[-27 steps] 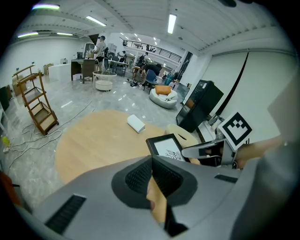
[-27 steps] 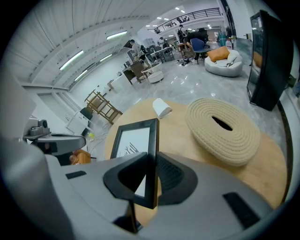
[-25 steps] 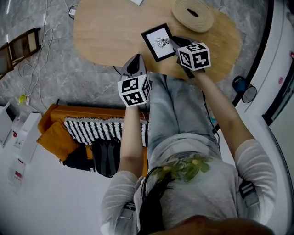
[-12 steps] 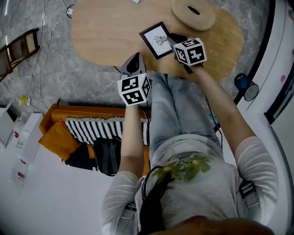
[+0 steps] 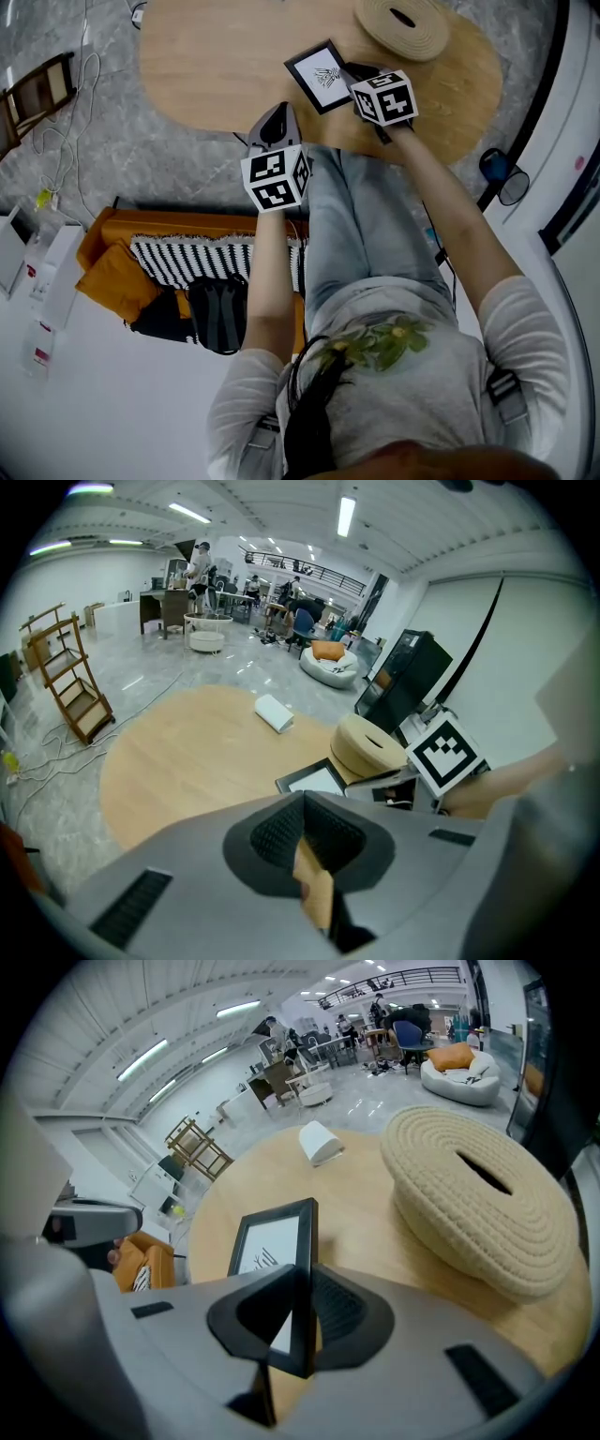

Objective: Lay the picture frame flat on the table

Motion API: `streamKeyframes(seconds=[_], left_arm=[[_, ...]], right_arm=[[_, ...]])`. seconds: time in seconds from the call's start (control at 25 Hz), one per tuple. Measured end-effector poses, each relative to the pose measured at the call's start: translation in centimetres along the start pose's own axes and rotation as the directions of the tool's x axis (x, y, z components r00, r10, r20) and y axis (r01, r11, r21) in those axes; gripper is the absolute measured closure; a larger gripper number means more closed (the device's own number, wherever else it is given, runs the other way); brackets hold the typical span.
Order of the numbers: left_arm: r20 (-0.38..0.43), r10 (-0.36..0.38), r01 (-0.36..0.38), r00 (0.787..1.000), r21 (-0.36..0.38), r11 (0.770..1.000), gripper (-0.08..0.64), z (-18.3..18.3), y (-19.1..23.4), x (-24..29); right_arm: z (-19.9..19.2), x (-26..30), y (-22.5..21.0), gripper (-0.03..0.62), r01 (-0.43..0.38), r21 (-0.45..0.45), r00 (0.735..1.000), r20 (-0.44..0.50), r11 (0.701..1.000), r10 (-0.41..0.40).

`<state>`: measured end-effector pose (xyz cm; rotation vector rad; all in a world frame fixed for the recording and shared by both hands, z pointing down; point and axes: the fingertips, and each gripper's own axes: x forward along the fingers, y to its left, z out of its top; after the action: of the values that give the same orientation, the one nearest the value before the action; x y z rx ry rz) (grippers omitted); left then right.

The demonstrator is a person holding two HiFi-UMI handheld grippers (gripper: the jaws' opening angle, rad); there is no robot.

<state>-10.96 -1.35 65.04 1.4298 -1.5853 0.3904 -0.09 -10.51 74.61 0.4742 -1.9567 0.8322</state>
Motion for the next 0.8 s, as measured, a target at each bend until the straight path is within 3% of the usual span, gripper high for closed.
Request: streamKeyframes(seconds=[0.8], left_arm=[[-0.014,0.014,-0.015,1.000,-0.023,1.000,0.543,-1.4,1.9,2.0]], right_arm=[[-1.3,4.6,-1.5,0.563,0.027,-0.019,0.998,-0.063,0.999,-0.028]])
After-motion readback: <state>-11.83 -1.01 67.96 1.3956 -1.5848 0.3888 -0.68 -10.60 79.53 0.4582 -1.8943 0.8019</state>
